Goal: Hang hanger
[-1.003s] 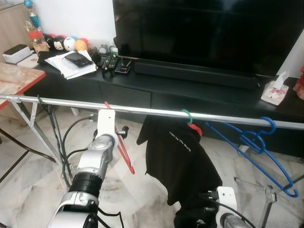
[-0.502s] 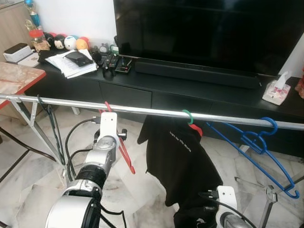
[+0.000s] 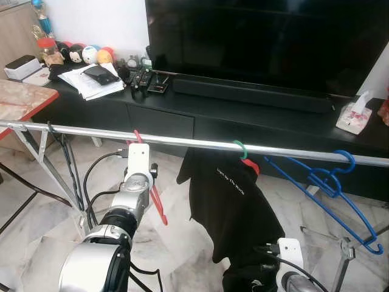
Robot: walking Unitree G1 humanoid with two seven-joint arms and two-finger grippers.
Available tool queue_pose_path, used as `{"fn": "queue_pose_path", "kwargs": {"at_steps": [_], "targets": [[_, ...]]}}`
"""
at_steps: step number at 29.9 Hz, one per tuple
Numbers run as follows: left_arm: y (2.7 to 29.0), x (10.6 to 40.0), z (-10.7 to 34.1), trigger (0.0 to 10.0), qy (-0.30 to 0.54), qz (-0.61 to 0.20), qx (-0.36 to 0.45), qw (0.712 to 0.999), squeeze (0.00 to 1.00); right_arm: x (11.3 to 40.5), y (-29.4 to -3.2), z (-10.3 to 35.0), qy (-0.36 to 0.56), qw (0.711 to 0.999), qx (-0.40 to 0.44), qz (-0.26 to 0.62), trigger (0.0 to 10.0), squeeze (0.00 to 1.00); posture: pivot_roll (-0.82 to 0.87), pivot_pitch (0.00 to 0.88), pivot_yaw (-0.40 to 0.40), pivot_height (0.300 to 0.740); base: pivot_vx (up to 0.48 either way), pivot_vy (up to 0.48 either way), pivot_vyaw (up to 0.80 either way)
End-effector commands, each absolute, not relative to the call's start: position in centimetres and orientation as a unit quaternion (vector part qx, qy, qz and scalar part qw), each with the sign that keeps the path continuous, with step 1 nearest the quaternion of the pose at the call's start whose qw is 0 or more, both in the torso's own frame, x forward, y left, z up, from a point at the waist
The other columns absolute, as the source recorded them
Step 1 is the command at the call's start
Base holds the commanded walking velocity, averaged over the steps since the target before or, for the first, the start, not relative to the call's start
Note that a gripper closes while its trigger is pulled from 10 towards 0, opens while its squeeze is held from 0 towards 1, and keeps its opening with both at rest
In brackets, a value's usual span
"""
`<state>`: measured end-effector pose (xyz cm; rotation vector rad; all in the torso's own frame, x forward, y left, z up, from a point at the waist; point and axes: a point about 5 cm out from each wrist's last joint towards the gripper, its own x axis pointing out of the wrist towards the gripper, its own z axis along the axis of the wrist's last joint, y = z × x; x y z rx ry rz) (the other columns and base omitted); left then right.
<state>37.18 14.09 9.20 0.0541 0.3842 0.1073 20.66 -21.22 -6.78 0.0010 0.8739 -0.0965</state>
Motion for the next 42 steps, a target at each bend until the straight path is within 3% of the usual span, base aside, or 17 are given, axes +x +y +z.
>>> {"fn": "queue_pose_path", "kwargs": {"at_steps": [1, 35, 42], "targets": [[14.19, 37.58, 9.80, 0.0, 0.181, 0.059, 0.032, 0.981, 0.00, 21.13, -21.48, -6.43, 0.412, 0.910, 0.001, -0.052, 10.0, 0.00, -0.05, 0.000, -0.026, 0.740, 0.000, 0.000, 0.00], [14.08, 37.48, 9.56, 0.0, 0.179, 0.043, 0.021, 0.983, 0.00, 21.07, -21.53, -6.46, 0.414, 0.909, -0.001, -0.051, 10.0, 0.00, -0.06, 0.000, -0.027, 0.740, 0.000, 0.000, 0.00], [13.37, 37.49, 10.33, 0.0, 0.135, -0.011, 0.010, 0.991, 0.00, 21.07, -21.53, -6.45, 0.414, 0.909, -0.002, -0.051, 10.0, 0.00, -0.06, 0.000, -0.027, 0.740, 0.000, 0.000, 0.00]]}}
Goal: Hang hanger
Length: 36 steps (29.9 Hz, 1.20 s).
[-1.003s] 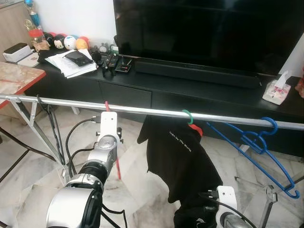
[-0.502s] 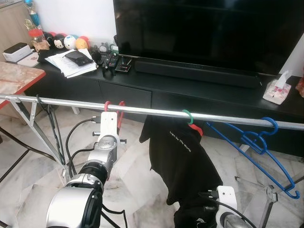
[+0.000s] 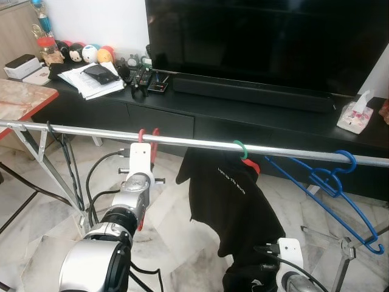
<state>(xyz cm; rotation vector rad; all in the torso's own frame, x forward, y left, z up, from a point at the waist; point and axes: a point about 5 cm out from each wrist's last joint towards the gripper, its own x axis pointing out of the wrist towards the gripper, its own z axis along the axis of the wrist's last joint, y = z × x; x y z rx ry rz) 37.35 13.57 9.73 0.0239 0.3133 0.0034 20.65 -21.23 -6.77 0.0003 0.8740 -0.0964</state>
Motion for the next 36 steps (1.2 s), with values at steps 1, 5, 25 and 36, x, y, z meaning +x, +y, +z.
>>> {"fn": "queue_pose_path", "kwargs": {"at_steps": [1, 5, 25, 36], "targets": [[13.3, 37.5, 10.6, 0.0, 0.121, -0.023, 0.017, 0.992, 0.00, 21.1, -21.5, -6.5, 0.413, 0.909, -0.002, -0.050, 10.0, 0.00, -0.06, 0.000, -0.027, 0.740, 0.000, 0.000, 0.00], [13.1, 37.2, 11.4, 0.0, 0.077, -0.063, 0.043, 0.994, 0.00, 21.1, -21.5, -6.4, 0.413, 0.909, -0.002, -0.050, 10.0, 0.00, -0.06, 0.000, -0.027, 0.740, 0.000, 0.000, 0.00], [16.4, 29.8, 10.2, 10.0, 0.041, -0.139, 0.085, 0.986, 0.00, 20.9, -21.8, -6.5, 0.414, 0.909, 0.000, -0.059, 10.0, 0.00, -0.02, 0.000, -0.046, 0.740, 0.000, 0.000, 0.00], [18.4, 25.8, 8.7, 10.0, 0.048, -0.073, 0.051, 0.995, 0.00, 20.9, -21.9, -6.4, 0.403, 0.912, 0.005, -0.070, 10.0, 0.00, -0.02, 0.000, -0.043, 0.740, 0.000, 0.000, 0.00]]}}
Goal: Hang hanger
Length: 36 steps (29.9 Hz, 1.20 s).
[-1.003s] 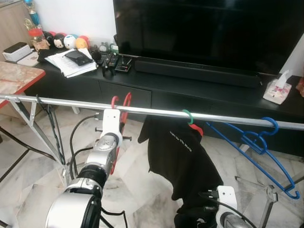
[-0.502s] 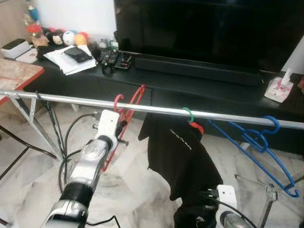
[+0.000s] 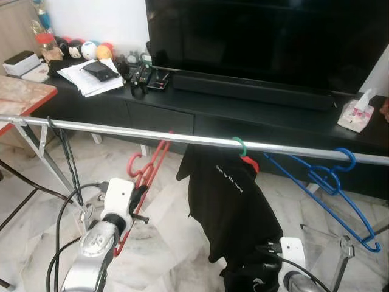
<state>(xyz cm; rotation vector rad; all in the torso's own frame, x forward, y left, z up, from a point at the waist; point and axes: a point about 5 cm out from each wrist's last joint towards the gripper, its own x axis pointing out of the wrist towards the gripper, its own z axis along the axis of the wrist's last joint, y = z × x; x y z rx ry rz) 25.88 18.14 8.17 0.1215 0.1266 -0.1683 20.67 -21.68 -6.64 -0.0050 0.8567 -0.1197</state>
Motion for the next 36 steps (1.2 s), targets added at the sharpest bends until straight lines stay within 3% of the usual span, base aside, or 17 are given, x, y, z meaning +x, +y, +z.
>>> {"fn": "queue_pose_path", "kwargs": {"at_steps": [1, 15, 21, 36], "targets": [[18.6, 25.3, 8.7, 10.0, 0.047, -0.060, 0.048, 0.996, 0.00, 20.9, -22.0, -6.4, 0.400, 0.914, 0.009, -0.073, 10.0, 0.00, -0.02, 0.000, -0.045, 0.740, 0.000, 0.000, 0.00], [20.4, 23.5, 8.8, 10.0, 0.047, 0.016, 0.005, 0.999, 0.00, 20.9, -21.8, -6.0, 0.341, 0.935, 0.036, -0.091, 10.0, 0.00, -0.01, 0.000, -0.035, 0.740, 0.000, 0.000, 0.00], [20.7, 22.8, 8.9, 10.0, 0.046, 0.026, 0.000, 0.999, 0.00, 26.7, -24.6, 0.2, 0.160, 0.981, 0.029, -0.103, 10.0, 0.00, -0.03, 0.000, -0.010, 0.740, 0.000, 0.000, 0.00], [20.7, 22.7, 9.4, 10.0, 0.044, 0.010, 0.011, 0.999, 0.00, 27.9, -24.2, 4.8, 0.049, 0.996, 0.014, -0.076, 10.0, 0.00, -0.05, 0.000, 0.008, 0.740, -0.265, 0.000, 0.00]]}}
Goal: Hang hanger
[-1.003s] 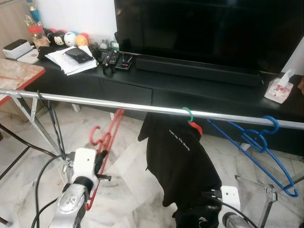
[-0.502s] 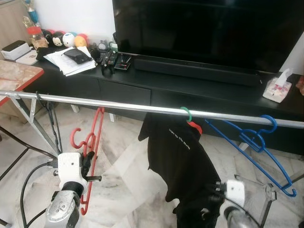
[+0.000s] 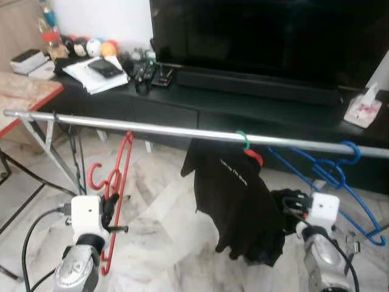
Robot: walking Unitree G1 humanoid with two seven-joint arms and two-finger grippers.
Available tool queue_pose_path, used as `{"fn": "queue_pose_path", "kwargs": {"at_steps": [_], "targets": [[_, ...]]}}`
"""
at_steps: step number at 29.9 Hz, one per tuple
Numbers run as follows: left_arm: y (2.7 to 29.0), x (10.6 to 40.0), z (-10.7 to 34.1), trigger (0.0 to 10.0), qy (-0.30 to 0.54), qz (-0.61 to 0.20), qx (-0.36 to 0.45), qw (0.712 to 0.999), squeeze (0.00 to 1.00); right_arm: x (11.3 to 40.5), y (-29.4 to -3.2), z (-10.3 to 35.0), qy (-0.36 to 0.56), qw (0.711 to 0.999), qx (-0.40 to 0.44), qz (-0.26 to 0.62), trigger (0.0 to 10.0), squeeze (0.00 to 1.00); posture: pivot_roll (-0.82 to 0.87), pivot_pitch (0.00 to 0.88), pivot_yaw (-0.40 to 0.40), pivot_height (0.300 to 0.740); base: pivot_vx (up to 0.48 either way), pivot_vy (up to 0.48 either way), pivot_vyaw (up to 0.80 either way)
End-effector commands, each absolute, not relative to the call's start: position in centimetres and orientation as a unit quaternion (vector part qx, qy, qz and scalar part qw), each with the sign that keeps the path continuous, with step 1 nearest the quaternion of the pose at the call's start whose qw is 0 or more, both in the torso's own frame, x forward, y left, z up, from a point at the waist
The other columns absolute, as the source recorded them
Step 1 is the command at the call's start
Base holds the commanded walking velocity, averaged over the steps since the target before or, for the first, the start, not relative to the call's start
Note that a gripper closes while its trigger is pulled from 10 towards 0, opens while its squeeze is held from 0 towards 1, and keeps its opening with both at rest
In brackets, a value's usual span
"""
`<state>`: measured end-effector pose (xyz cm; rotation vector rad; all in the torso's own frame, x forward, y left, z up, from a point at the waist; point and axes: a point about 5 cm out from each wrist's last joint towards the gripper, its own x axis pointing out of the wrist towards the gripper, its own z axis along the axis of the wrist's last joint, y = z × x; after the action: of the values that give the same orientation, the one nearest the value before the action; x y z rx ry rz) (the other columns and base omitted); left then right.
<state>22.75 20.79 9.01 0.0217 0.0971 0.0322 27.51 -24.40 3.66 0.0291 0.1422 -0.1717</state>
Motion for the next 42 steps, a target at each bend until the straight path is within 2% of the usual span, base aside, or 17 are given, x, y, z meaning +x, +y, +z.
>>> {"fn": "queue_pose_path", "kwargs": {"at_steps": [1, 15, 38, 42], "targets": [[20.7, 22.7, 9.4, 10.0, 0.044, 0.010, 0.011, 0.999, 0.00, 27.9, -24.2, 4.8, 0.049, 0.996, 0.014, -0.076, 10.0, 0.00, -0.05, 0.000, 0.008, 0.740, -0.356, 0.000, 0.00], [20.6, 22.8, 9.4, 10.0, 0.048, 0.005, 0.016, 0.999, 0.00, 27.1, -24.2, 4.6, 0.083, 0.993, -0.014, -0.085, 10.0, 0.00, -0.04, 0.000, 0.004, 0.740, -0.361, 0.000, 0.00], [20.6, 23.0, 9.5, 10.0, 0.049, 0.004, 0.024, 0.999, 0.00, 28.7, -23.6, 7.6, 0.055, 0.995, -0.026, -0.074, 10.0, 0.00, -0.04, 0.000, -0.012, 0.740, -0.362, 0.000, 0.00], [20.7, 23.0, 9.4, 10.0, 0.053, 0.008, 0.030, 0.998, 0.00, 28.9, -23.5, 7.9, 0.055, 0.996, -0.026, -0.072, 10.0, 0.00, -0.04, 0.000, -0.013, 0.740, 0.000, 0.000, 0.00]]}}
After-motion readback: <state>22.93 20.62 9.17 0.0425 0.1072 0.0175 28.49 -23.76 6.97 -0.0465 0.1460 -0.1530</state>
